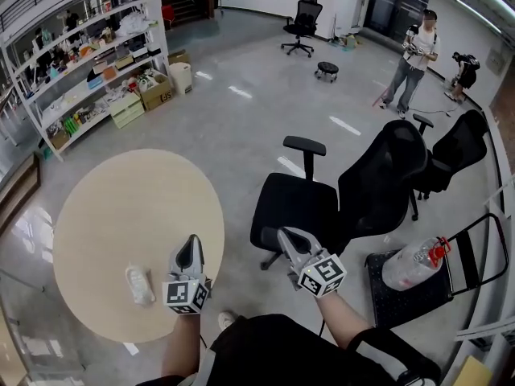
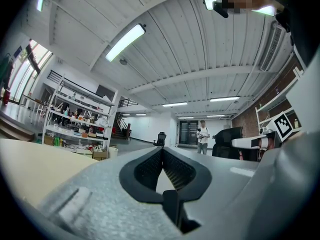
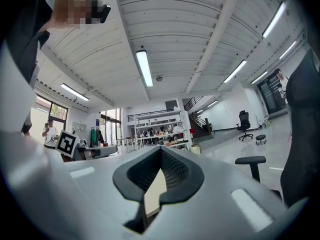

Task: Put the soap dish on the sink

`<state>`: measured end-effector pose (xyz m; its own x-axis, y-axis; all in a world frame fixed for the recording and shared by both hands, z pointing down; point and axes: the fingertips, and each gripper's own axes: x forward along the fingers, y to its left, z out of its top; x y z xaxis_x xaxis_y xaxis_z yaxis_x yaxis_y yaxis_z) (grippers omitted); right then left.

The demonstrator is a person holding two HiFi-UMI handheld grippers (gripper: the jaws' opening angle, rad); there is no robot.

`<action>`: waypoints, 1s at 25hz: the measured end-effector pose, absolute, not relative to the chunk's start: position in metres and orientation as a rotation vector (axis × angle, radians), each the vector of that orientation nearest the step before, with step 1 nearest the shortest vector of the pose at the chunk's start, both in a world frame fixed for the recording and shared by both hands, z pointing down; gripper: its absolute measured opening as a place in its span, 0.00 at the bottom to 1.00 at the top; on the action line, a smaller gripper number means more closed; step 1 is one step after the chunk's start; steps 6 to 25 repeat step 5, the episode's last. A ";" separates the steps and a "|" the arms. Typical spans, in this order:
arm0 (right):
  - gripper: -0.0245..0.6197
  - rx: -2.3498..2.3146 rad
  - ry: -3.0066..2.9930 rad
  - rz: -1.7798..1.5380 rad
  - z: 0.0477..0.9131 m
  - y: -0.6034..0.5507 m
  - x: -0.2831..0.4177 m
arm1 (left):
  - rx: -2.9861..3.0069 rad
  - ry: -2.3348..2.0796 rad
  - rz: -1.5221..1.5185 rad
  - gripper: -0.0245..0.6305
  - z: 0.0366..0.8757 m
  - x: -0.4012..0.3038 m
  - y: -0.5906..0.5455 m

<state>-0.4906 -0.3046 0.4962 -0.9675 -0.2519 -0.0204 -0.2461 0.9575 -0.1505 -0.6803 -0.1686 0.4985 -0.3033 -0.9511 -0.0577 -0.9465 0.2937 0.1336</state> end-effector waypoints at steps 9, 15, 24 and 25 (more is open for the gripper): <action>0.05 -0.390 3.083 -0.223 0.498 -0.310 -0.488 | 1.833 -2.497 -0.228 0.04 0.502 -0.676 -0.172; 0.05 -0.390 3.083 -0.223 0.498 -0.310 -0.488 | 1.833 -2.497 -0.228 0.04 0.502 -0.676 -0.172; 0.05 -0.390 3.083 -0.223 0.498 -0.310 -0.488 | 1.833 -2.497 -0.228 0.04 0.502 -0.676 -0.172; 0.05 -0.390 3.083 -0.223 0.498 -0.310 -0.488 | 1.833 -2.497 -0.228 0.04 0.502 -0.676 -0.172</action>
